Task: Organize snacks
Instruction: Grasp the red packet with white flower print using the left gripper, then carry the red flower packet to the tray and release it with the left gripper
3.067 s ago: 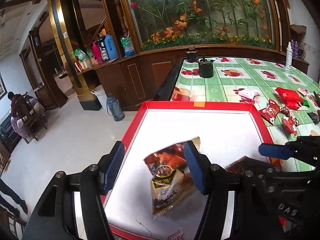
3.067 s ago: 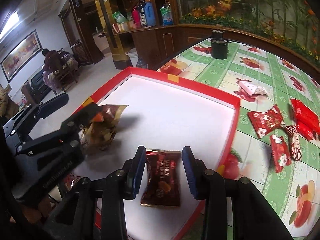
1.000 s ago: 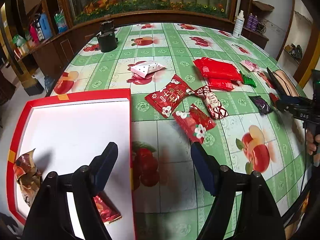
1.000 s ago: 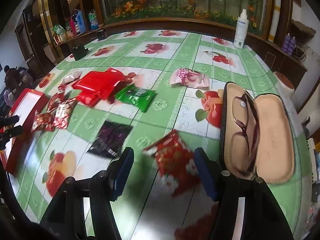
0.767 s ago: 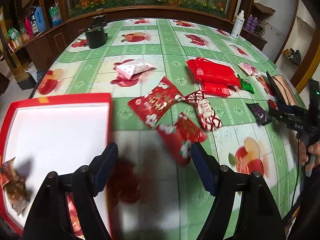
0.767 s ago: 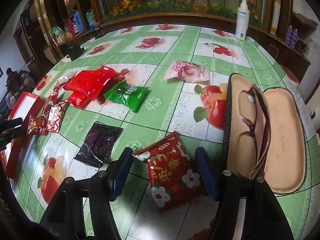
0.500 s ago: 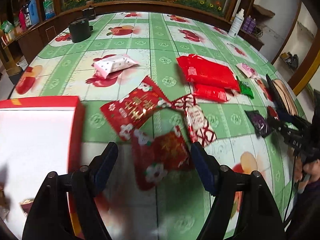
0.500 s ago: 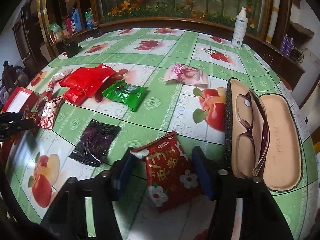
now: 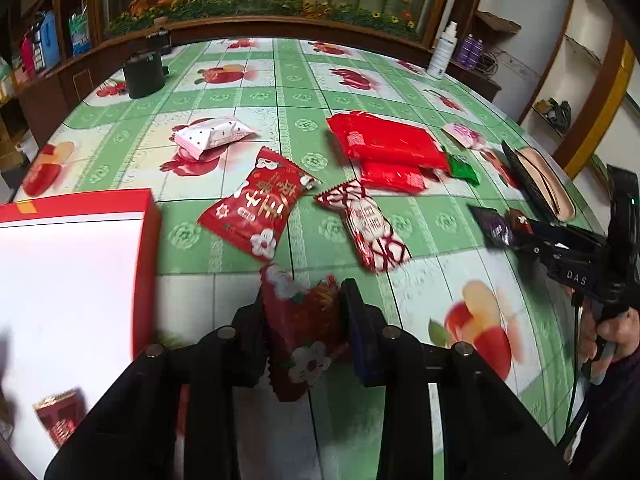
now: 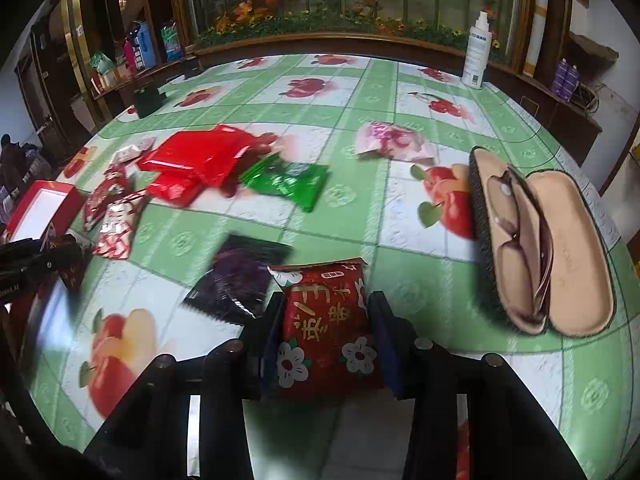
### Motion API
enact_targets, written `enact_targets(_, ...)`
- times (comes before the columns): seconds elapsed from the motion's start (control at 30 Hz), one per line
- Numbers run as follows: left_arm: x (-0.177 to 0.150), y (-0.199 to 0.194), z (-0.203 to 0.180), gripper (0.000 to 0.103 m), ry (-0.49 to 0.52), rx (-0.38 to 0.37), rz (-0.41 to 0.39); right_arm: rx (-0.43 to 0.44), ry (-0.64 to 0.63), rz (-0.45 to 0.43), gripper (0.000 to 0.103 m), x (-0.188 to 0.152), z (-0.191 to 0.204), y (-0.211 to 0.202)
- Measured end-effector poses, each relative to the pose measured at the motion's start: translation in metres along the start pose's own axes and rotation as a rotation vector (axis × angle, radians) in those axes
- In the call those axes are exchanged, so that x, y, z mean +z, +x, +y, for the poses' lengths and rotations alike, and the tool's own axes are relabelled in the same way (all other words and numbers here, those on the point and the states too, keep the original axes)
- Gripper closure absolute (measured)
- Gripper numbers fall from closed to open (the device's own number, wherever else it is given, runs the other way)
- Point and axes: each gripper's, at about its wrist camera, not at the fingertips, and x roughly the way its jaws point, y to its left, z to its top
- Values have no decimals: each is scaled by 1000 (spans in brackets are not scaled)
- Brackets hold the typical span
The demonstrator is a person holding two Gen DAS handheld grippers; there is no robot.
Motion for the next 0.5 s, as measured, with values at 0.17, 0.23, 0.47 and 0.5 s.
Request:
enact_targets(0.17, -26, -18, -23, 76, 140, 37, -15, -20, -12, 4, 61, -14, 17, -8)
enact_targets(0.23, -42, -26, -37, 76, 221, 66, -40, -23, 1, 6, 61, -20, 20, -13)
enact_targets(0.47, -84, -52, -62, 78, 358, 130, -102, -76, 75, 72, 62, -29, 40, -22)
enact_targets(0.5, -88, -55, -63, 80, 373, 136, -107, -80, 77, 80, 62, -29, 44, -22)
